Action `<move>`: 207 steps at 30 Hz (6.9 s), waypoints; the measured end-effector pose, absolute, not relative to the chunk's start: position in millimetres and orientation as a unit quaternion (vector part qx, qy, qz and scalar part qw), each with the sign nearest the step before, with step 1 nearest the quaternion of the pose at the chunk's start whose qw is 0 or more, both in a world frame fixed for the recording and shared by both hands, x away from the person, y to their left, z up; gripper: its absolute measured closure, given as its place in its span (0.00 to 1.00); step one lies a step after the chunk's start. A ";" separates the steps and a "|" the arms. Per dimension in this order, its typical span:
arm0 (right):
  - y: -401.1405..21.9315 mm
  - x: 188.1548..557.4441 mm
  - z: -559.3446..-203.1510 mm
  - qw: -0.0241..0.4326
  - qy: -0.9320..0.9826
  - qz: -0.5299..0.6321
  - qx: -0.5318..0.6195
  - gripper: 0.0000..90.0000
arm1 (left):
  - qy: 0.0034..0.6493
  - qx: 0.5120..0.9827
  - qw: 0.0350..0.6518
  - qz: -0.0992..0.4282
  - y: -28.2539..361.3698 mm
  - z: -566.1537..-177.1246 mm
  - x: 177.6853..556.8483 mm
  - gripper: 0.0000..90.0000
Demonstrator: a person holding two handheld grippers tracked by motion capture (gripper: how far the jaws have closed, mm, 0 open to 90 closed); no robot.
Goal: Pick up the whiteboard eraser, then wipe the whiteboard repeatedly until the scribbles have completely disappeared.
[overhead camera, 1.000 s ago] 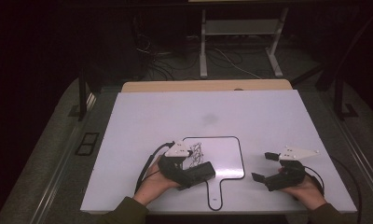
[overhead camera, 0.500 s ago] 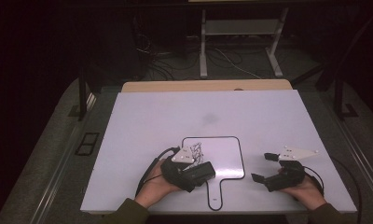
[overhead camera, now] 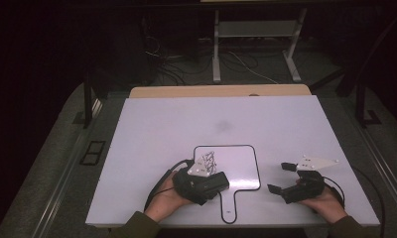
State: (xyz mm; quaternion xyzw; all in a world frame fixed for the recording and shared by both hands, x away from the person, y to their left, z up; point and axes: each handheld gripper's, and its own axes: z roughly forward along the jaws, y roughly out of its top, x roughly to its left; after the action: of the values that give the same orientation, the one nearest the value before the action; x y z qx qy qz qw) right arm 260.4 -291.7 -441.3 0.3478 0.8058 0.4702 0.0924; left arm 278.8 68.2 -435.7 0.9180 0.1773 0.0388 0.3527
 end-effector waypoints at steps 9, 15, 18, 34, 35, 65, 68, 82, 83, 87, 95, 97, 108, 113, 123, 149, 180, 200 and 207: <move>-291.6 260.5 -441.6 0.091 0.806 0.470 0.348 0.00 | 0.171 0.925 0.337 0.046 67.3 -437.0 279.1 0.41; -291.7 260.6 -441.6 0.091 0.806 0.470 0.348 0.00 | 0.171 0.925 0.336 0.044 67.7 -436.7 279.7 0.43; -291.7 260.7 -441.7 0.091 0.807 0.469 0.348 0.00 | 0.173 0.925 0.337 0.042 67.6 -436.7 279.9 0.43; -291.8 260.6 -441.5 0.090 0.806 0.470 0.348 0.00 | 0.182 0.923 0.338 0.023 64.9 -433.7 277.6 0.44; -291.8 260.6 -441.5 0.091 0.806 0.470 0.348 0.00 | 0.182 0.923 0.338 0.023 65.1 -433.0 277.4 0.44; -292.6 261.1 -441.7 0.090 0.803 0.472 0.352 0.00 | 0.209 0.903 0.372 0.043 86.0 -407.5 294.9 0.44; -293.1 261.5 -441.8 0.089 0.803 0.471 0.354 0.00 | 0.212 0.900 0.378 0.044 88.3 -405.2 300.3 0.44; -294.9 262.1 -440.6 0.089 0.796 0.477 0.362 0.00 | 0.229 0.891 0.389 0.045 90.1 -393.4 331.3 0.44; -294.7 262.0 -440.6 0.088 0.796 0.477 0.363 0.00 | 0.229 0.891 0.388 0.046 90.2 -392.4 333.9 0.44; -294.5 262.0 -440.9 0.089 0.797 0.476 0.362 0.00 | 0.234 0.890 0.387 0.051 90.1 -389.8 344.5 0.44; -294.4 262.5 -441.4 0.091 0.798 0.473 0.361 0.00 | 0.236 0.897 0.370 0.053 83.6 -395.1 366.9 0.44; -294.5 262.5 -441.4 0.091 0.798 0.473 0.361 0.00 | 0.239 0.897 0.367 0.055 80.8 -399.0 370.4 0.44; -293.6 262.6 -442.1 0.092 0.801 0.473 0.356 0.00 | 0.250 0.906 0.337 0.058 73.3 -421.1 385.8 0.44; -293.3 262.8 -442.5 0.092 0.802 0.472 0.356 0.00 | 0.252 0.909 0.326 0.061 71.1 -426.1 387.0 0.44; -293.2 262.8 -442.7 0.091 0.802 0.471 0.357 0.00 | 0.251 0.912 0.315 0.072 66.8 -432.7 386.3 0.44; -293.6 262.7 -442.4 0.092 0.802 0.472 0.355 0.00 | 0.245 0.917 0.303 0.083 65.5 -433.9 383.7 0.44; -293.3 262.6 -442.4 0.093 0.802 0.471 0.354 0.00 | 0.231 0.923 0.295 0.091 62.6 -432.8 378.4 0.44; -293.2 262.8 -442.6 0.093 0.802 0.471 0.355 0.00 | 0.264 0.914 0.290 0.105 76.8 -432.3 390.3 0.44; -293.0 262.6 -442.6 0.093 0.803 0.470 0.355 0.00 | 0.280 0.904 0.313 0.084 77.9 -434.3 393.3 0.44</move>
State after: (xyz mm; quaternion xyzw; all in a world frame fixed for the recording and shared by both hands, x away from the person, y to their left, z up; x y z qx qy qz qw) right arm 262.6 -293.0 -442.6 0.3554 0.8028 0.4697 0.0925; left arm 393.3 77.9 -434.3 0.9039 0.2797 0.0841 0.3126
